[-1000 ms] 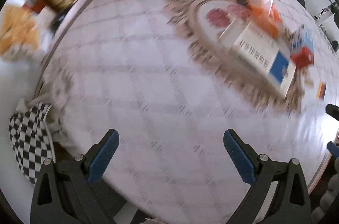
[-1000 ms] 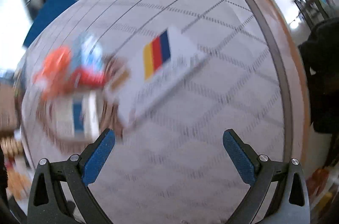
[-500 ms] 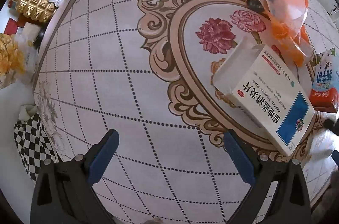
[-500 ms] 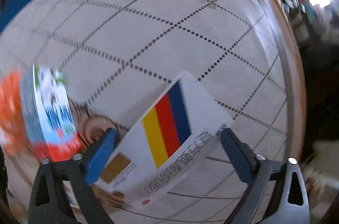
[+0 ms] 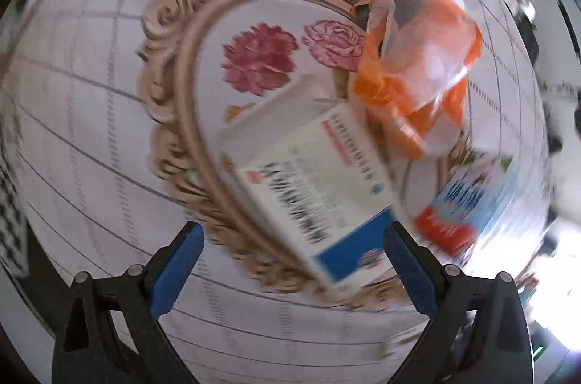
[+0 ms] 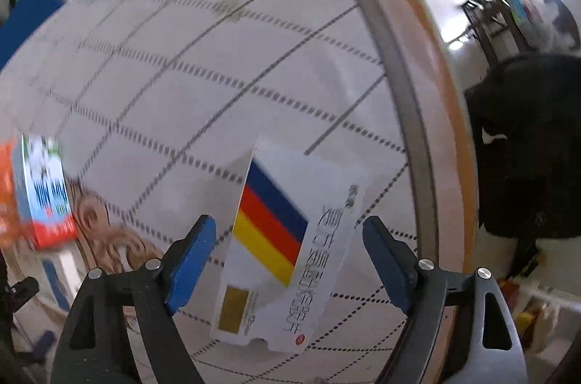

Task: Collect trash
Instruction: 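Grasp white medicine box with left tool while right tool grasps striped medicine box, then carry both medicine boxes over the bin and open both tools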

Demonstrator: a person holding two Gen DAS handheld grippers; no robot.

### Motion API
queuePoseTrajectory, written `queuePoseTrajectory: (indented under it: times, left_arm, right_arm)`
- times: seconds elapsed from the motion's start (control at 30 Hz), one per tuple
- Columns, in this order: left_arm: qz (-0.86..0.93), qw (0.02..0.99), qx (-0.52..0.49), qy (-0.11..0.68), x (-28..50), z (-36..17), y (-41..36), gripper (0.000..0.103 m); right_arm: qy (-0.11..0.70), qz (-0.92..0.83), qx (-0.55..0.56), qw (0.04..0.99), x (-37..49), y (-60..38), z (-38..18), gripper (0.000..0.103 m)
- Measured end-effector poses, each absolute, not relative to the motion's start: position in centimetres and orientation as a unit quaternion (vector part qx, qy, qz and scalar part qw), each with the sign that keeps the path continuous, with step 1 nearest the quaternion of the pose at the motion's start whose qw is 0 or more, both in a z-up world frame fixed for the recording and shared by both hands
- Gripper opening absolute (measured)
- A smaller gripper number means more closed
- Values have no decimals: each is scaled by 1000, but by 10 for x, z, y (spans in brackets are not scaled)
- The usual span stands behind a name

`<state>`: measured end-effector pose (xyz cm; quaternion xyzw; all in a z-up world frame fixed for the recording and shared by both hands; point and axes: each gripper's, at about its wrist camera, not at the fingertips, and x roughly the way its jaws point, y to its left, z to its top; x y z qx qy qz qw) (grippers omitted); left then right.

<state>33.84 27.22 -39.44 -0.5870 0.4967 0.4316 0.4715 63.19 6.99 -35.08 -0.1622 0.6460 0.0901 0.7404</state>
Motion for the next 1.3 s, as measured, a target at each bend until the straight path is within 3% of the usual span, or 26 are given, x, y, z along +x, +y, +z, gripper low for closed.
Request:
queuePoseTrajectory:
  times: [0.23,0.33,0.37,0.4,0.8,0.93,1.07,1.3]
  left_arm:
    - [453,386,-639,488,351,-424,295,100]
    - [467,379,-633,487,351,-428,297,95]
    - [469,385,-628,487,351,-426,296,88]
    - [472,399,-615,490,350,-421,296,83]
    - [383,558,-369,637,312,-408,230,83]
    - [377,562,-383,629,296,-410,217,83]
    - [370,568,-397,619,281,-411,201,83]
    - [343,596,-342,641,273,-412,174,83]
  right_arm:
    - [646,66,-133,749,654,58,-350,85]
    - [651,63,-126,746,653,43,-356,85]
    - [653,63,-123,744,652,34,-357,85]
    - [656,63,-120,743,651,29,-357,85]
    - [696,94,-102,704,603,11,-372,88]
    - [710,107,-125,684,587,24,-388,91]
    - [677,140,-166,703,571,35,-382,80]
    - [649,249,-311,648,507,42,-388,80]
